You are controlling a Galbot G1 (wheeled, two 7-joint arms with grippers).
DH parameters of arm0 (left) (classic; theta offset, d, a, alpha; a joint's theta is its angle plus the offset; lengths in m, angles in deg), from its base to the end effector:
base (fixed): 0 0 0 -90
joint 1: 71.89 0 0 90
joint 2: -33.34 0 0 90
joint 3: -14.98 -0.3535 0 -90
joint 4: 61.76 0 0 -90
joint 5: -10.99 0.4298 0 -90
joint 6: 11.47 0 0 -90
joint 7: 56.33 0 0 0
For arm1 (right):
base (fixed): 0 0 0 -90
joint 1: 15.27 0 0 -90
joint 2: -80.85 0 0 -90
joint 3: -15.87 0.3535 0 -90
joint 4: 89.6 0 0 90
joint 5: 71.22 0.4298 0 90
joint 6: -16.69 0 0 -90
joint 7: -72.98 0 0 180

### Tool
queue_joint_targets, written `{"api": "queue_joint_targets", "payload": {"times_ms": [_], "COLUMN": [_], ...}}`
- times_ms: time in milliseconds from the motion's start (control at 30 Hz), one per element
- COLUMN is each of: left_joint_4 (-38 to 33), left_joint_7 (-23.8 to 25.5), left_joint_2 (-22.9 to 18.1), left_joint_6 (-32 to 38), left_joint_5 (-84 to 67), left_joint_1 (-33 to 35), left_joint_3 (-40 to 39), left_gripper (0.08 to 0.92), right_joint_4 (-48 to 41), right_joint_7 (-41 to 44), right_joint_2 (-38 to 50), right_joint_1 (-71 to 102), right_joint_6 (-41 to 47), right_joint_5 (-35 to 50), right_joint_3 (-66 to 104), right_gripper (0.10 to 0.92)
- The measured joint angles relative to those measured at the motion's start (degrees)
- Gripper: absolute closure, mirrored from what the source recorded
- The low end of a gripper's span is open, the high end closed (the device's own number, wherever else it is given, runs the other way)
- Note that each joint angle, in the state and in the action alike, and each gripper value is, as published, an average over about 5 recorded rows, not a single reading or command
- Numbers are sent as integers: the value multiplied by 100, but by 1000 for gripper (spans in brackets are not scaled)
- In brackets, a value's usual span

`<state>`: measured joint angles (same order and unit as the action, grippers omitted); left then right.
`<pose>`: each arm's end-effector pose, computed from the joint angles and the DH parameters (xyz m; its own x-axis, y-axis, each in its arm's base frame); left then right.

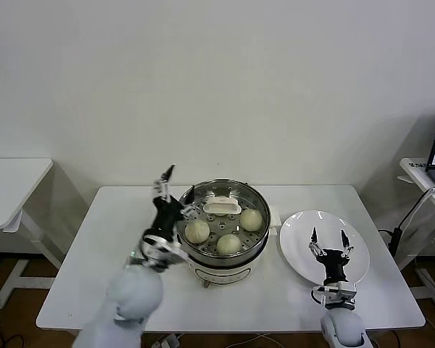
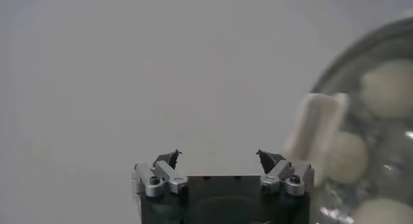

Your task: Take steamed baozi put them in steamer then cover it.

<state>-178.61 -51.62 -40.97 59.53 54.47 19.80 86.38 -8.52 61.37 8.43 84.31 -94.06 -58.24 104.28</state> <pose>0.3578 -0.0747 -0.1972 -0.9770 0.1940 -0.0883 0.0410 0.5775 0.8153 0.3513 -0.1157 -0.4691 -0.9801 0.1915 -0.0529 0.1951 0.9780 -0.0740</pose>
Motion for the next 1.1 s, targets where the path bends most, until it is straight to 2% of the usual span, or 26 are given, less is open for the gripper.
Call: {"api": "queue_joint_targets", "payload": {"times_ms": [233, 500, 1100], "left_joint_4": [993, 1781, 2303], "left_joint_7": [-311, -361, -308], "left_joint_2": [151, 128, 56], "left_joint_6": [1100, 1957, 2656], "left_joint_5": [-1997, -3258, -4106], "left_joint_1": [-7, 145, 497], "left_joint_3": [894, 1447, 1798], "left_gripper": [177, 177, 177], "right_joint_4": [259, 452, 625], "right_joint_7": [155, 354, 494], "right_joint_2": [103, 164, 213], "right_joint_1": [154, 359, 576], "right_joint_6": [72, 153, 220], "right_joint_5": [288, 541, 681], "right_joint_3": [-78, -58, -104], "right_gripper": [203, 203, 203]}}
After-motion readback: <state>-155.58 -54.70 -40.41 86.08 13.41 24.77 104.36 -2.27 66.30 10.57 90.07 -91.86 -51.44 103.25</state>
